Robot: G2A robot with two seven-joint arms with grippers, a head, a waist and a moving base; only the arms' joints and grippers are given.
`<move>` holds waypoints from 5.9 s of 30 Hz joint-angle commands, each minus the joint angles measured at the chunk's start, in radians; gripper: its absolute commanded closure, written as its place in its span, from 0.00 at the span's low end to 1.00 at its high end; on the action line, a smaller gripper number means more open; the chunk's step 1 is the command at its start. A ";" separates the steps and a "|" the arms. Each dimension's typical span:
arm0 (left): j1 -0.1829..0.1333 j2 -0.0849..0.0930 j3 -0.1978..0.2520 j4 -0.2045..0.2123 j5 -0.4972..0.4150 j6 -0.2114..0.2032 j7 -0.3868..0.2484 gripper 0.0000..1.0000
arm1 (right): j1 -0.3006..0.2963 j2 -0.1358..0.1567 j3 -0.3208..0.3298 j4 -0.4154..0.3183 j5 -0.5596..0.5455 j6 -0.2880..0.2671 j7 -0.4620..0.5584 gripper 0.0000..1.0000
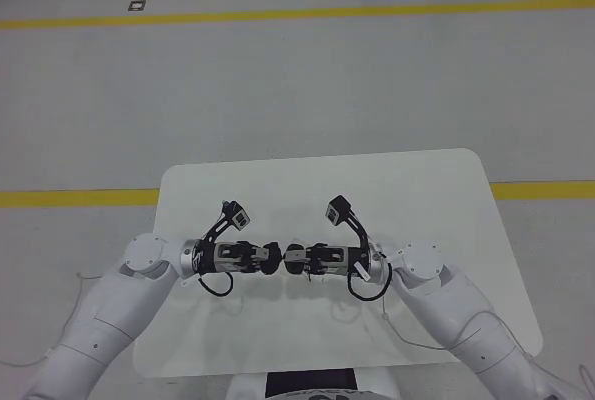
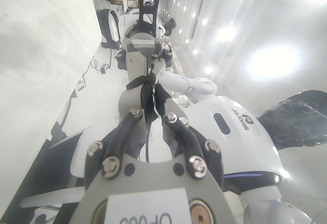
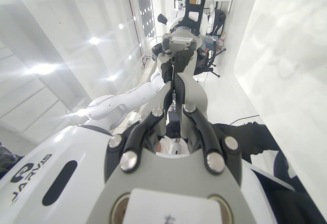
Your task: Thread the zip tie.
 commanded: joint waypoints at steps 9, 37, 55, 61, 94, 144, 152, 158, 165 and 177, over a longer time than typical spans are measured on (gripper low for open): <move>-0.001 0.000 0.005 -0.004 0.004 0.000 -0.005 1.00 | -0.009 0.002 0.008 -0.002 0.006 -0.004 -0.004 0.54; 0.011 0.002 -0.012 0.024 -0.005 -0.053 -0.005 1.00 | -0.066 0.021 0.095 -0.021 0.009 -0.035 -0.039 0.00; 0.080 -0.019 -0.242 0.022 0.033 -0.080 -0.098 1.00 | -0.066 0.021 0.095 -0.021 0.009 -0.035 -0.039 0.00; 0.090 -0.033 -0.276 0.029 0.044 -0.080 -0.098 1.00 | -0.062 0.023 0.092 -0.048 -0.070 -0.024 -0.068 0.00; 0.090 -0.033 -0.276 0.029 0.044 -0.080 -0.098 1.00 | 0.094 0.019 -0.163 -0.246 -0.961 0.483 -0.004 0.00; 0.090 -0.033 -0.276 0.029 0.044 -0.080 -0.098 1.00 | 0.205 -0.162 -0.307 -0.148 -1.470 0.488 0.238 0.00; 0.090 -0.033 -0.276 0.029 0.044 -0.080 -0.098 1.00 | 0.189 -0.163 -0.311 -0.155 -1.490 0.455 0.208 0.00; 0.090 -0.033 -0.276 0.029 0.044 -0.080 -0.098 1.00 | 0.191 -0.170 -0.308 -0.150 -1.510 0.464 0.207 0.00; 0.090 -0.033 -0.276 0.029 0.044 -0.080 -0.098 1.00 | 0.199 -0.185 -0.308 -0.111 -1.529 0.488 0.212 0.59; 0.090 -0.033 -0.276 0.029 0.044 -0.080 -0.098 1.00 | 0.211 -0.225 -0.323 -0.049 -1.573 0.488 0.240 0.91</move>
